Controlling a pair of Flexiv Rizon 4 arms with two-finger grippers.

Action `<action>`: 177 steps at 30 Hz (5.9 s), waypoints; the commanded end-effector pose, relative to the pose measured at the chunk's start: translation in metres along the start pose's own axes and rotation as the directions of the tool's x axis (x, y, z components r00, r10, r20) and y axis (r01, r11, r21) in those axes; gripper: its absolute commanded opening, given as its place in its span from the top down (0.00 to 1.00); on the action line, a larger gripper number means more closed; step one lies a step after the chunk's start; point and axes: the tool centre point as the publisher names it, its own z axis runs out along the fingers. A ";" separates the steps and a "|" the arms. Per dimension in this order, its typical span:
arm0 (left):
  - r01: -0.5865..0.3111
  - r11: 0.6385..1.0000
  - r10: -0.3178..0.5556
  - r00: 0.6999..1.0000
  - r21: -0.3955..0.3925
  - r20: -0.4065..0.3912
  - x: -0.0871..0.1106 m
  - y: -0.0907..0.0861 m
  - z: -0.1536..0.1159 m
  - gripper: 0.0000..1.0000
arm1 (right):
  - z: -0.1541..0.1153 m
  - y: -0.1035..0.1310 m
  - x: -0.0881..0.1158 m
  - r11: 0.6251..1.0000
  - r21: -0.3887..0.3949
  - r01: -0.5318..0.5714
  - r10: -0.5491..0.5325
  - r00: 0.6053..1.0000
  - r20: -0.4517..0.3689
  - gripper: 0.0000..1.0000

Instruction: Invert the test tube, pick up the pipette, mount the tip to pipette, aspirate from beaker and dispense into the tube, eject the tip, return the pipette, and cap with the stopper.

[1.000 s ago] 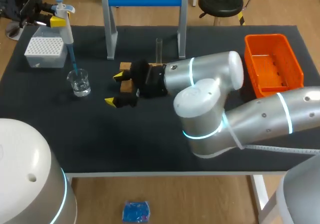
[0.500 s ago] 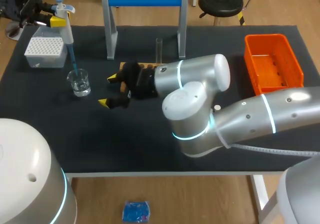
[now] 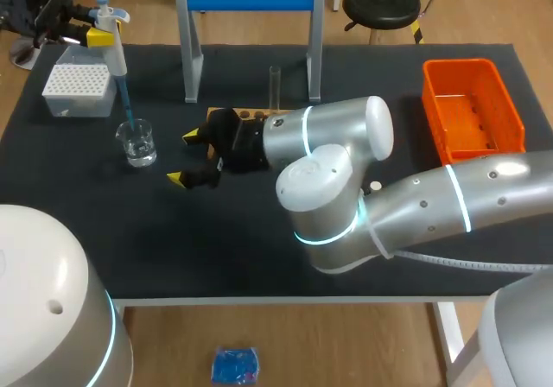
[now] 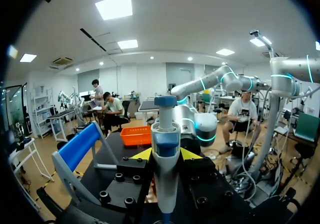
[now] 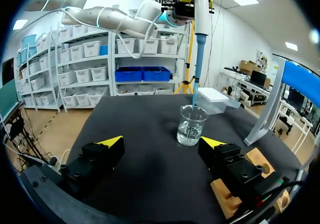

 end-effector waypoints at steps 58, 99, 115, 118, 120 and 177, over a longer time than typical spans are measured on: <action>0.004 1.000 -0.004 1.000 0.012 0.029 -0.013 0.044 0.002 1.00 | 0.001 0.001 0.000 1.000 0.004 0.000 0.000 1.000 0.002 0.00; 0.027 0.999 -0.028 0.999 0.033 0.044 -0.014 0.061 0.001 1.00 | 0.001 0.001 0.000 1.000 0.004 0.000 0.000 1.000 0.002 0.00; 0.034 0.999 -0.035 0.998 0.036 0.045 -0.014 0.063 0.000 1.00 | 0.001 0.001 0.000 1.000 0.004 0.000 0.000 1.000 0.002 0.00; 0.034 0.999 -0.035 0.998 0.036 0.045 -0.014 0.063 0.000 1.00 | 0.001 0.001 0.000 1.000 0.004 0.000 0.000 1.000 0.002 0.00; 0.034 0.999 -0.035 0.998 0.036 0.045 -0.014 0.063 0.000 1.00 | 0.001 0.001 0.000 1.000 0.004 0.000 0.000 1.000 0.002 0.00; 0.034 0.999 -0.035 0.998 0.036 0.045 -0.014 0.063 0.000 1.00 | -0.146 0.149 -0.031 0.981 -0.038 0.191 -0.193 0.980 -0.052 0.00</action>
